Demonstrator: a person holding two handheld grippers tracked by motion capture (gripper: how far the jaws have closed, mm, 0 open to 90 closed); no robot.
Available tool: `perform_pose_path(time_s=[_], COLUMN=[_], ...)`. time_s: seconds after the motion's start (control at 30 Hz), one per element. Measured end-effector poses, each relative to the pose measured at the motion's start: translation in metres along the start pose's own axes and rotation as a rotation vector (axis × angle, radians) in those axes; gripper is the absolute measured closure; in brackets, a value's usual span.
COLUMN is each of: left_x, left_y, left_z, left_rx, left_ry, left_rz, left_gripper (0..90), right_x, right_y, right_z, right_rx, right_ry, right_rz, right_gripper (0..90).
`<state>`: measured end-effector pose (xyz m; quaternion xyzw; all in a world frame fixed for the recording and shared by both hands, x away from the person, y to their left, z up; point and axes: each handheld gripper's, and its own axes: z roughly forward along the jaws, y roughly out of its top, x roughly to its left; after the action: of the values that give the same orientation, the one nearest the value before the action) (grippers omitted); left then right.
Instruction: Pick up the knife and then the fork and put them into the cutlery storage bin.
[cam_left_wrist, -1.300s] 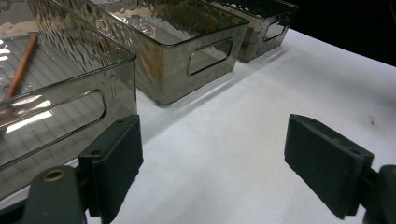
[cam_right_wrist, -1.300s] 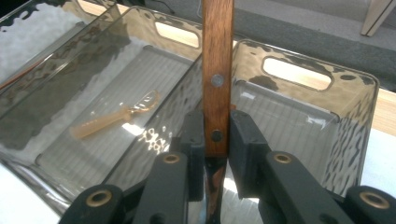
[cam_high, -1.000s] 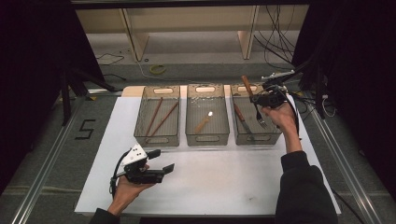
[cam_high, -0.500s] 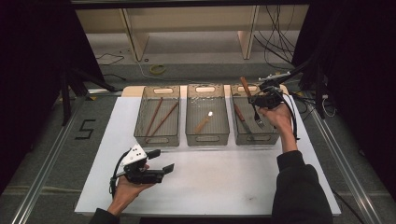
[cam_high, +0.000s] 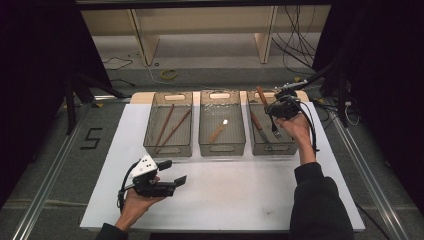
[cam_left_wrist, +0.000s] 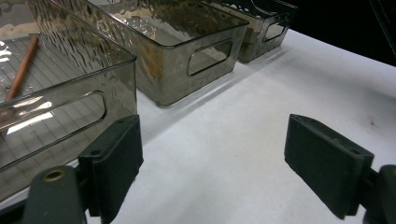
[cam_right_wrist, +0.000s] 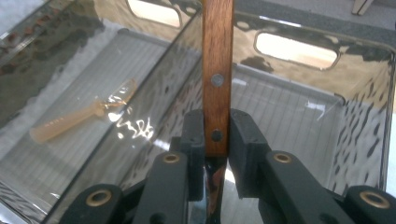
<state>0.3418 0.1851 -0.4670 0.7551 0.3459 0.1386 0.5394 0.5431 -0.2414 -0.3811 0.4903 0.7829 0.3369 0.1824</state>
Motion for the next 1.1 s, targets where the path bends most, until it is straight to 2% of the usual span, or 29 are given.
perform_pose_path(time_s=[0.5,1.1], left_x=[0.0,0.0], left_y=[0.0,0.0], left_z=[0.0,0.0], left_rx=[0.001,0.002], left_ry=[0.003,0.002], left_rz=[0.0,0.003], left_gripper=[18.7,18.7], right_x=[-0.005,-0.003], right_y=[-0.013,-0.022], right_z=[0.006,0.014], right_rx=[0.035,0.081], right_ry=[-0.006,-0.012], right_rz=[0.016,0.008], right_gripper=[77.6,77.5])
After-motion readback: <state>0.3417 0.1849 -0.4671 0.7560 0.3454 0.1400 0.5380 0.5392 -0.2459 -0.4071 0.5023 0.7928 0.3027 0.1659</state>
